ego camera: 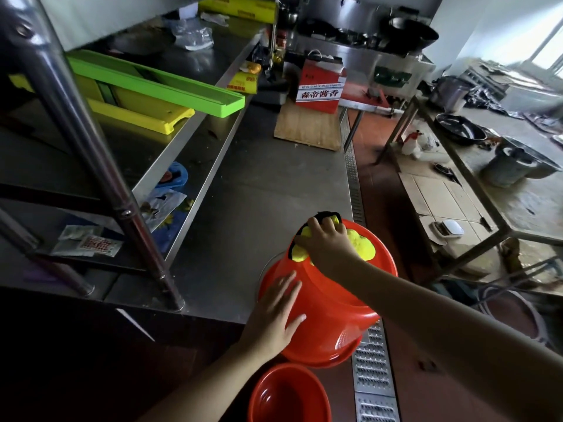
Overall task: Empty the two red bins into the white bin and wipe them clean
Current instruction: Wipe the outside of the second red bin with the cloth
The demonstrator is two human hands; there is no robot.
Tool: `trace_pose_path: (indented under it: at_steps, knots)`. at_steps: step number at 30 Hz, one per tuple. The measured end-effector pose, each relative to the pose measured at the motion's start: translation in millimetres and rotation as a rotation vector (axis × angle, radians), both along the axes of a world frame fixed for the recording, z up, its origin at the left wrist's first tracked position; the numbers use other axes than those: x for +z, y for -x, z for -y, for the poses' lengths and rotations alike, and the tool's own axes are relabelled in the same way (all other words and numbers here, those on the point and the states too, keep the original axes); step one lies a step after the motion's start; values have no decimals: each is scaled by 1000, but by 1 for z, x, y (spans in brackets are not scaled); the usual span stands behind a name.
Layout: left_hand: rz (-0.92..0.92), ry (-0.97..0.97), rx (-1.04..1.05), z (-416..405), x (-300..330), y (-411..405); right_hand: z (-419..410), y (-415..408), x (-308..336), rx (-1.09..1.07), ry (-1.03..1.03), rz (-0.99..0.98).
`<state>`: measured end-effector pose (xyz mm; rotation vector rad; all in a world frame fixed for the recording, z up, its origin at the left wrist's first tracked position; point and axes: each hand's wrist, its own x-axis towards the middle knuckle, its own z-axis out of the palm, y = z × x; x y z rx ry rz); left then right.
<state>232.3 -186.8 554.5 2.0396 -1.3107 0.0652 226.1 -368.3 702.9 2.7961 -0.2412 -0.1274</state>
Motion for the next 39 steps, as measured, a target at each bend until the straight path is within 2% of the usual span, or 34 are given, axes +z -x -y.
trace_pose_path:
  at_steps: [3, 6, 13, 18, 22, 29, 32, 39]
  knots:
    - [218, 44, -57, 9, 11, -3, 8, -12, 4, -4, 18, -21]
    - [304, -53, -89, 20, 22, -8, 13, -23, 7, -6, 37, -41]
    - [327, -128, -79, 23, 28, -13, 37, -43, 10, -247, 4, -80]
    - [322, -135, -52, 24, 31, -10, 82, -21, 15, -502, -202, -74]
    - [360, -120, -63, 27, 33, -10, 111, 22, 17, -641, -390, 7]
    - [371, -161, -66, 25, 34, -12, 112, 92, 10, -730, -581, 175]
    - [393, -217, -39, 25, 40, -9, 102, 121, -3, -739, -591, 224]
    - [444, -189, -51, 29, 54, -7, 62, 160, -32, -728, -554, 359]
